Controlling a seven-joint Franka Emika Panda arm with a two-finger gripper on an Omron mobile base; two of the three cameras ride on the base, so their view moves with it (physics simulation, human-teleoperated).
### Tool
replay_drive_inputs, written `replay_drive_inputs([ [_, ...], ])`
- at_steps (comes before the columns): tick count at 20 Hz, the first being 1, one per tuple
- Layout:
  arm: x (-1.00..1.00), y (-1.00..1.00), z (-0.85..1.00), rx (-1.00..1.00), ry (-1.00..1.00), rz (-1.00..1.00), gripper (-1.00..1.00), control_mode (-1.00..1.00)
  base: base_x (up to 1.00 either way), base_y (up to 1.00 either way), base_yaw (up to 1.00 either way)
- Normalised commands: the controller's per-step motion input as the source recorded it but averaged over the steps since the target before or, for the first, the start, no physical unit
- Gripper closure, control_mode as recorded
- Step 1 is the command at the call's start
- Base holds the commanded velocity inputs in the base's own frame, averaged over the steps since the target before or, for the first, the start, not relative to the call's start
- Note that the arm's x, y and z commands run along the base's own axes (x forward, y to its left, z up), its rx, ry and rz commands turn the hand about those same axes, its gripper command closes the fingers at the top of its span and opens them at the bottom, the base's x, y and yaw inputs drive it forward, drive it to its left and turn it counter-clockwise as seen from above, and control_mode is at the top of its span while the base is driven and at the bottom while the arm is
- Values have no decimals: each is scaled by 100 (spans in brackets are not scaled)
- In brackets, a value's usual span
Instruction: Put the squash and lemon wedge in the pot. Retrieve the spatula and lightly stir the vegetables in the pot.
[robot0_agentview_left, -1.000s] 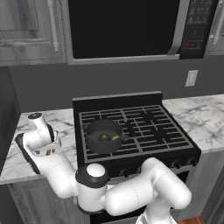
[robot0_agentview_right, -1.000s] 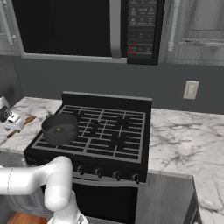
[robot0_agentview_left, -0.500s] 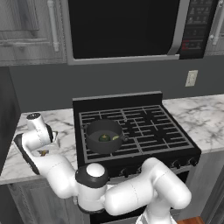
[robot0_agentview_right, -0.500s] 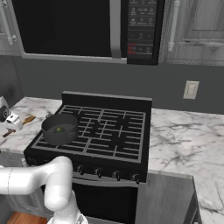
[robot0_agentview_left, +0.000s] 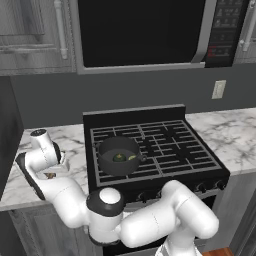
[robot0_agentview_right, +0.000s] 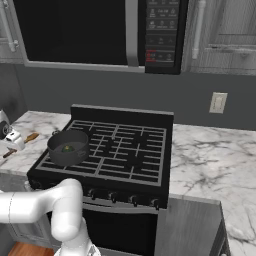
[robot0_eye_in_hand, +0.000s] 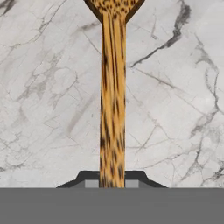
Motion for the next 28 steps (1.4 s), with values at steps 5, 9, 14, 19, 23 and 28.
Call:
replay_drive_inputs([
  [5, -32, -29, 24, 1, 0, -1, 100, -100, 0, 0, 0],
  [9, -48, -36, 36, 1, 0, -1, 100, -100, 0, 0, 0],
  [14, -58, -28, 45, 7, 0, -1, 100, -100, 0, 0, 0],
  [19, -72, -22, 51, 15, -4, 0, 100, -100, 0, 0, 0],
  [23, -70, -8, 52, 21, -3, -9, 100, -100, 0, 0, 0],
  [28, -60, -8, 65, 31, 0, -30, 100, -100, 0, 0, 0],
])
